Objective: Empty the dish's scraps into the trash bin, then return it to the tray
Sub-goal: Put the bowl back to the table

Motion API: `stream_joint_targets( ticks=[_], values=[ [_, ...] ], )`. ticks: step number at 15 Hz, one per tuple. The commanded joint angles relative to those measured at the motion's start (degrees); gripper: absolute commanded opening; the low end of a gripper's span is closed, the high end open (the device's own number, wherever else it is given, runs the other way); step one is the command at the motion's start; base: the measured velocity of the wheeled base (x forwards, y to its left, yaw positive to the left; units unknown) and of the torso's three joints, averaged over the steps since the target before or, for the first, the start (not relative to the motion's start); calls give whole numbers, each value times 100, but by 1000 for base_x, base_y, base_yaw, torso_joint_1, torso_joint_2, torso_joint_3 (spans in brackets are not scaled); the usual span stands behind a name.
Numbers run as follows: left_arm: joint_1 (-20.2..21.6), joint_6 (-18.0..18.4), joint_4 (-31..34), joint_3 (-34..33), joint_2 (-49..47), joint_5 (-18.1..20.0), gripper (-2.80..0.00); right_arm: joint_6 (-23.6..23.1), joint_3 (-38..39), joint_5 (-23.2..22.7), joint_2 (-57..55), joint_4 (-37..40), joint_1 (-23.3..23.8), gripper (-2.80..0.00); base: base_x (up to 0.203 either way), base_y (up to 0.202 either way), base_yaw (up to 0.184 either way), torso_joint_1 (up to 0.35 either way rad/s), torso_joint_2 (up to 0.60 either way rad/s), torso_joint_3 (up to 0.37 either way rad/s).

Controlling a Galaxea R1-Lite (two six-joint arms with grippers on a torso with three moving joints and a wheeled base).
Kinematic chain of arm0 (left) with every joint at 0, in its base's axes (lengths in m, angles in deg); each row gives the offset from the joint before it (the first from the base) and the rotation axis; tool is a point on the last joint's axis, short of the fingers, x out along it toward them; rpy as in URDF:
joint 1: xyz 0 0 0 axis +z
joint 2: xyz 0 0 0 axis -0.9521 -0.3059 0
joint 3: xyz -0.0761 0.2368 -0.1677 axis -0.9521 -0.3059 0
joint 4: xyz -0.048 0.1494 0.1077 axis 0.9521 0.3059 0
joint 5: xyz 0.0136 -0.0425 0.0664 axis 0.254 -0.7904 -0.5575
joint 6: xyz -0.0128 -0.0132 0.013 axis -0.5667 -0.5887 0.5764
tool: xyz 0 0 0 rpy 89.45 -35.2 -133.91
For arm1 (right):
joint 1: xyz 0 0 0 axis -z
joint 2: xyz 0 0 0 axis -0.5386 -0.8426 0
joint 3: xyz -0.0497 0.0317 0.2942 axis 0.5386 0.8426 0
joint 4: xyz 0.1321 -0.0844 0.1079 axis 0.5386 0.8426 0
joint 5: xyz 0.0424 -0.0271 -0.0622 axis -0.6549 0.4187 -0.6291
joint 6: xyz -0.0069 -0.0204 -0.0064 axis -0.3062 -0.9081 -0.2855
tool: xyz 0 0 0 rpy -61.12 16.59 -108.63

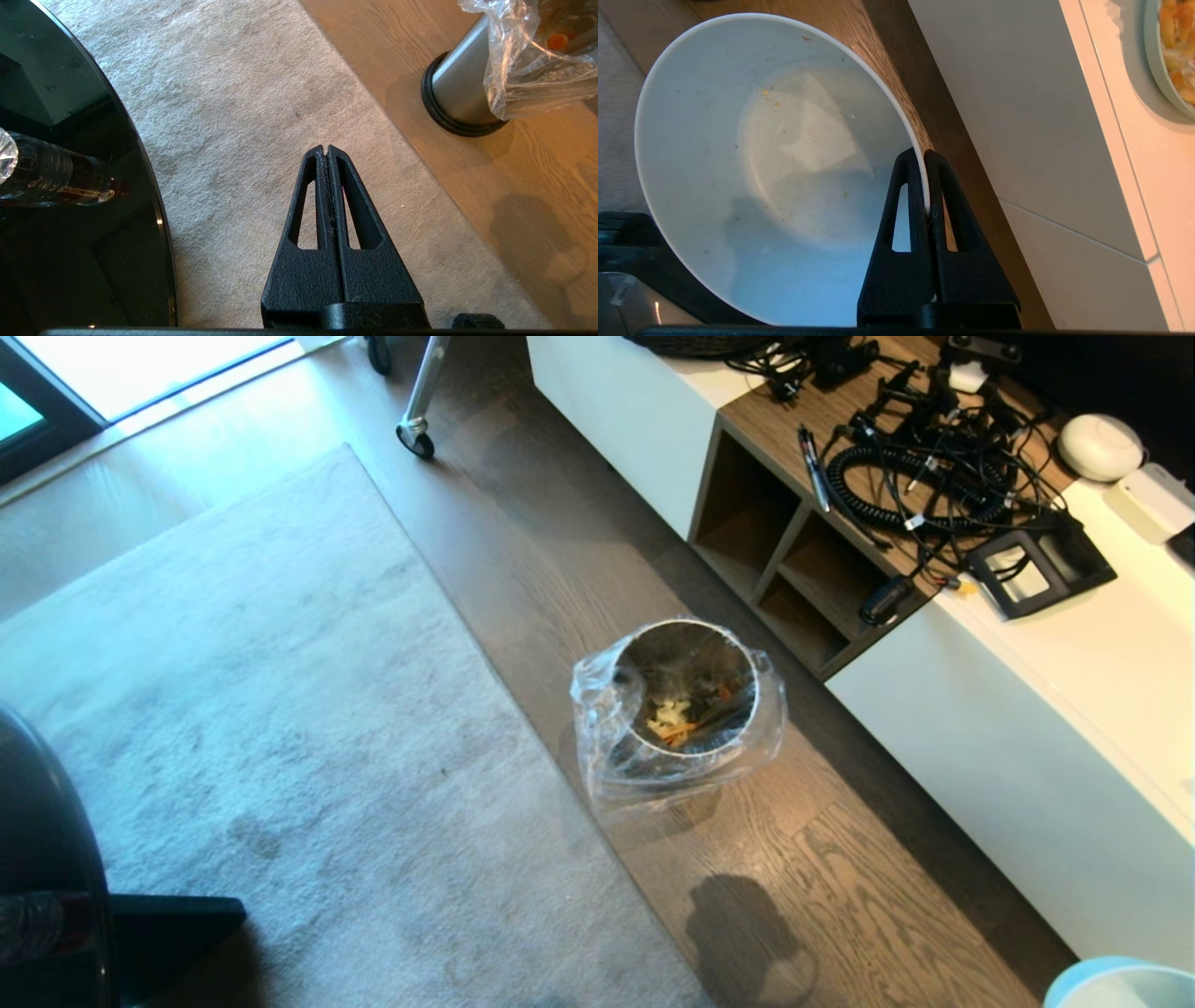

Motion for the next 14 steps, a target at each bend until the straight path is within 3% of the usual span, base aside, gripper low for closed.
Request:
stream_joint_targets(
  ticks=[1,6,14],
  values=[
    [1,-7,-1,0,2,-4,-280,-7,27,-288,784,139,-67,-280,0,0,0,0,0,0],
    [0,-7,-1,0,2,-4,-280,-85,36,-514,2015,297,-241,-280,0,0,0,0,0,0],
    [0,-7,-1,0,2,-4,-280,95,42,-585,2065,279,-246,-280,0,0,0,0,0,0]
  ],
)
